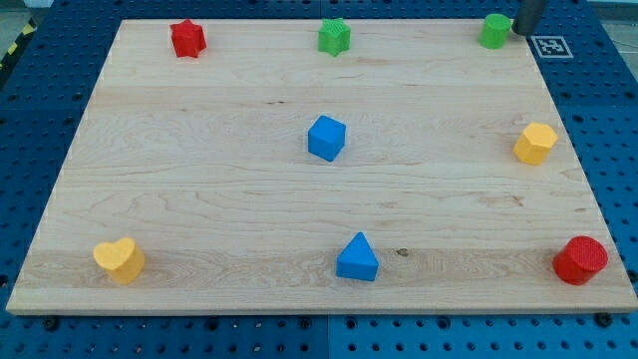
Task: Move the green circle slightly to the left
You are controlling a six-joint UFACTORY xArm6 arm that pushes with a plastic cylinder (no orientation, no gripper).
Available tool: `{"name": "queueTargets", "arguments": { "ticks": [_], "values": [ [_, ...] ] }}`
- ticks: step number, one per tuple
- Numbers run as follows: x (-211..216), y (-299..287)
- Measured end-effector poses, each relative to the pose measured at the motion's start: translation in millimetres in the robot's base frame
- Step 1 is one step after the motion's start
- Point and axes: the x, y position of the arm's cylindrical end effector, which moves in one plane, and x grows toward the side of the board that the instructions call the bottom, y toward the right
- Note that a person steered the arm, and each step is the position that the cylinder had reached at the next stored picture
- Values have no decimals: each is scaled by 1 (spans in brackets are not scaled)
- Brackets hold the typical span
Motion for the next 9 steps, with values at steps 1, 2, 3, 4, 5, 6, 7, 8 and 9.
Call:
{"name": "queueTargets", "arguments": {
  "ticks": [1, 2, 3, 4, 5, 6, 7, 8, 9],
  "values": [
    [0, -2],
    [0, -7],
    [0, -7],
    [0, -14],
    [0, -36],
    [0, -44],
    [3, -49],
    [3, -52],
    [4, -53]
  ]
}}
